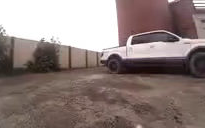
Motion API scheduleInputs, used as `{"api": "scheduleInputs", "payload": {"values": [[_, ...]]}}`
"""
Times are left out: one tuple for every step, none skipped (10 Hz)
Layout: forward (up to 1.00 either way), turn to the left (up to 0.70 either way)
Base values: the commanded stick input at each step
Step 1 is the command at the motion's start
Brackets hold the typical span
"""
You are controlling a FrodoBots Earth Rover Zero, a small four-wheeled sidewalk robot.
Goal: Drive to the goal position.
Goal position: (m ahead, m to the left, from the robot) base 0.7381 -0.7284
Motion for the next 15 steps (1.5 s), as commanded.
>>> {"api": "scheduleInputs", "payload": {"values": [[0.7,0.0],[0.7,0.0],[0.64,0.0],[0.55,0.0],[0.45,0.0],[0.32,0.0],[0.18,0.0],[0.04,0.0],[0.0,0.0],[0.0,0.0],[0.0,0.0],[0.0,0.0],[0.0,0.0],[0.0,0.0],[0.0,0.0]]}}
